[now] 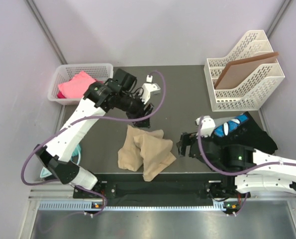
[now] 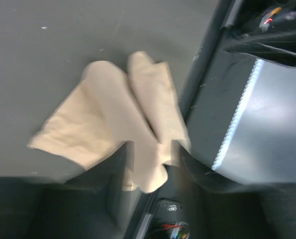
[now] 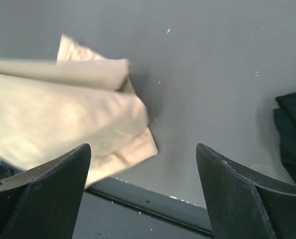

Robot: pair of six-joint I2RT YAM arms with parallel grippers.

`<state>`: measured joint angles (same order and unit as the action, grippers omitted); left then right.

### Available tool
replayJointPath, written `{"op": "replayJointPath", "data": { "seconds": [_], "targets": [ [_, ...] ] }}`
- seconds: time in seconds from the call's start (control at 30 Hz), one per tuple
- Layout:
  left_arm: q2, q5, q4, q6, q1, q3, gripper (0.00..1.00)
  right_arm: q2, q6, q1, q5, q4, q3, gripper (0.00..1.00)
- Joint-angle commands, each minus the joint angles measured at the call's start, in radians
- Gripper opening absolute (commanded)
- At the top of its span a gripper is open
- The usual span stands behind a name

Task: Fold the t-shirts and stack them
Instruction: Move the tshirt to the center of the board, then flatten out the tshirt

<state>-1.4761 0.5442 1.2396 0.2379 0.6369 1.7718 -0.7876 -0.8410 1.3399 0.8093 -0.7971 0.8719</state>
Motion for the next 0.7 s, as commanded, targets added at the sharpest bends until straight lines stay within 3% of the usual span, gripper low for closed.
{"op": "replayJointPath", "data": {
  "seconds": [0.0, 0.03, 0.17, 0.4, 0.5, 0.67],
  "targets": [
    [-0.047, -0.134, -0.167, -0.023, 0.004, -0.060, 0.95, -0.096, 0.034, 0.057, -0.033, 0.067, 0.056, 0.90],
    [-0.056, -0.166, -0.180, -0.032, 0.003, -0.064, 0.99, -0.125, 0.022, 0.083, -0.029, 0.053, 0.064, 0.91],
    [-0.015, -0.306, -0.229, -0.028, -0.022, -0.158, 0.99, -0.167, -0.001, 0.148, -0.004, 0.041, 0.084, 0.94],
    [0.053, -0.487, -0.460, -0.040, -0.131, -0.549, 0.99, -0.176, -0.026, 0.179, -0.002, 0.053, 0.056, 0.95],
    [0.001, -0.535, -0.543, -0.057, -0.180, -0.635, 0.99, -0.164, -0.035, 0.186, -0.002, 0.056, 0.047, 0.95],
    [-0.098, -0.573, -0.623, -0.074, -0.200, -0.654, 0.99, -0.142, -0.055, 0.200, -0.006, 0.052, 0.027, 0.95]
  ]
}}
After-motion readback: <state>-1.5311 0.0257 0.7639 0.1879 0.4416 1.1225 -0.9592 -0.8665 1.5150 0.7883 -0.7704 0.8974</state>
